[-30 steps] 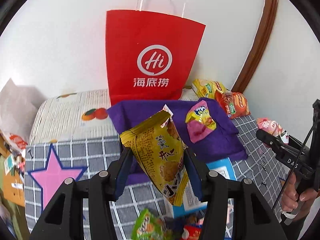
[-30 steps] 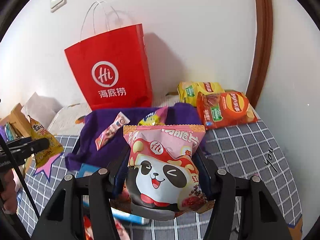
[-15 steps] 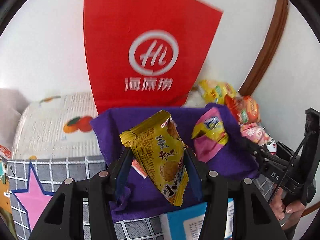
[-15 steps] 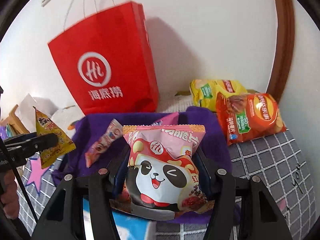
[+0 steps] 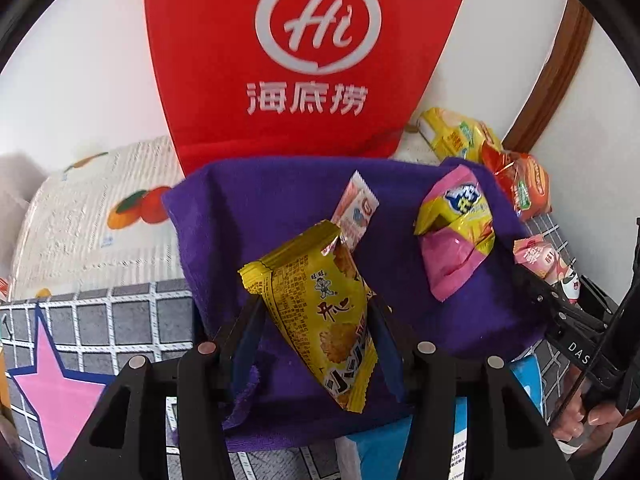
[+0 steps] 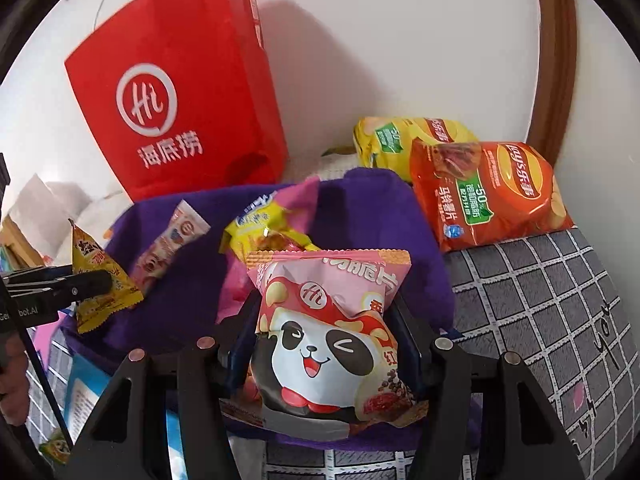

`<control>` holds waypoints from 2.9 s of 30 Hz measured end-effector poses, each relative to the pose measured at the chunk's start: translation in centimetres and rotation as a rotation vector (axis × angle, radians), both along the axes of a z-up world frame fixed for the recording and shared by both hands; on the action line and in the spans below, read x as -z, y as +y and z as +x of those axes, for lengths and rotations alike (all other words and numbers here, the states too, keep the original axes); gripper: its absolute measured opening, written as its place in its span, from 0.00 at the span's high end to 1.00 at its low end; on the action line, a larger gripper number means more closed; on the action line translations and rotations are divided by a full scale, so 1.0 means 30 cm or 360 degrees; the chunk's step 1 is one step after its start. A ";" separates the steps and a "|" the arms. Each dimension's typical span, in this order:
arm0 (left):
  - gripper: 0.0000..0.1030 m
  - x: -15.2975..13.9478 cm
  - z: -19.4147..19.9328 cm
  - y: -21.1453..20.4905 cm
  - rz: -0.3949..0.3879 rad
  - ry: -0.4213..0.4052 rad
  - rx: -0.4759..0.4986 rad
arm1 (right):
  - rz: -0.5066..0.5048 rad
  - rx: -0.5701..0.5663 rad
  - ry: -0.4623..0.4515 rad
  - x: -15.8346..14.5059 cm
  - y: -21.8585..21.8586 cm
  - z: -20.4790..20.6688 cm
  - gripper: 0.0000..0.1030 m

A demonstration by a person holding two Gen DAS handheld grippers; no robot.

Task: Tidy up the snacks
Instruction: 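Lower both packets onto the purple towel and open both grippers, then withdraw both grippers back toward the snack pile by the tissue box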

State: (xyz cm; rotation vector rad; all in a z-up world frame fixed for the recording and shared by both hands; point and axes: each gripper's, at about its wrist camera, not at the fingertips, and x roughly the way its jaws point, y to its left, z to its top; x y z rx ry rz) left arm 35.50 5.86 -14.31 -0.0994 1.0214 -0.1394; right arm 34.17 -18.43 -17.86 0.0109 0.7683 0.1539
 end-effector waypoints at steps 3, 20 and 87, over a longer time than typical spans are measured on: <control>0.51 0.012 0.001 -0.007 0.0012 0.0015 0.0004 | -0.0020 -0.0009 0.0015 0.013 0.004 -0.001 0.42; 0.51 0.075 0.022 -0.029 0.0026 0.0122 0.0013 | -0.0013 -0.0001 0.0092 0.078 -0.006 0.033 0.42; 0.34 -0.167 -0.626 0.134 0.0058 -0.0171 -0.0108 | 0.0150 -0.0145 0.0078 0.005 0.105 -0.580 0.12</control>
